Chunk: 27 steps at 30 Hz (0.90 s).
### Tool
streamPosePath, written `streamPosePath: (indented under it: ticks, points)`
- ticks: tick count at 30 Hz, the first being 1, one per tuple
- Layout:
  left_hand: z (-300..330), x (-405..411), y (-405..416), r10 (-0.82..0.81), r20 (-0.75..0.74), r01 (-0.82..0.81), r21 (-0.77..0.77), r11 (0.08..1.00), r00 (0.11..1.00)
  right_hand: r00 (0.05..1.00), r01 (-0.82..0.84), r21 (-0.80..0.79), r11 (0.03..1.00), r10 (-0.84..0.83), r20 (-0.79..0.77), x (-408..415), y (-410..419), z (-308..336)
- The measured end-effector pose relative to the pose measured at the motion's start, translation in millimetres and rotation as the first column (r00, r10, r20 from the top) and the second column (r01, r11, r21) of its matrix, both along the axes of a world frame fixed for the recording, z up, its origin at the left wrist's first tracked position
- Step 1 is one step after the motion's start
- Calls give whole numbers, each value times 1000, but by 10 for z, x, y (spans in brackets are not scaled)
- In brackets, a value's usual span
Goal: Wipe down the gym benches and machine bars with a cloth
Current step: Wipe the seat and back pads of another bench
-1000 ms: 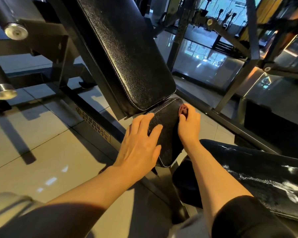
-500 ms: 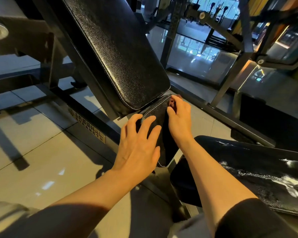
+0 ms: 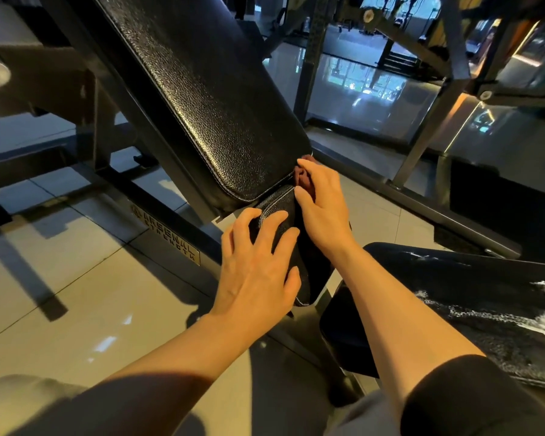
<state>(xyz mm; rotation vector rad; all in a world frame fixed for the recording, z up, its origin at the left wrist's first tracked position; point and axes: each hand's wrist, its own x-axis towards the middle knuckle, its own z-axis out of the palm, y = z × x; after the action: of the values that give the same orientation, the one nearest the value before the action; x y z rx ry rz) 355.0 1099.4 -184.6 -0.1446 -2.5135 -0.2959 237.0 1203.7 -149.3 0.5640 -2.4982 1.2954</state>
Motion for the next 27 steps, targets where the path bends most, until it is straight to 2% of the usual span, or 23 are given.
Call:
streamPosePath:
  ticks: [11,18,20,21,23,24,26,27]
  points:
    - [-26,67,-11,-35,7,35,-8,999,999,990,114,-54,992,-109,94,-58,55,-78]
    - [-30,105,-85,-115,24,115,32,993,993,908,299,-60,953,-265,324,-34,254,-223]
    - [-27,121,-92,-121,36,120,29,992,992,940,241,-96,966,-207,271,60,177,-134]
    - [-25,128,-92,-118,39,117,23,993,992,971,159,-97,983,-138,195,115,114,-71]
    - [-27,141,-90,-106,43,106,10,994,993,1000,-12,-4,1000,13,16,214,-22,-5]
    - [-35,146,-89,-103,43,103,7,995,994,998,-45,26,999,46,-32,223,-53,-18]
    - [-56,157,-89,-117,48,116,19,993,992,999,21,-6,1000,-21,-44,152,-22,-98]
    - [-65,165,-94,-129,50,127,28,991,990,996,94,-46,994,-94,4,100,34,-143]
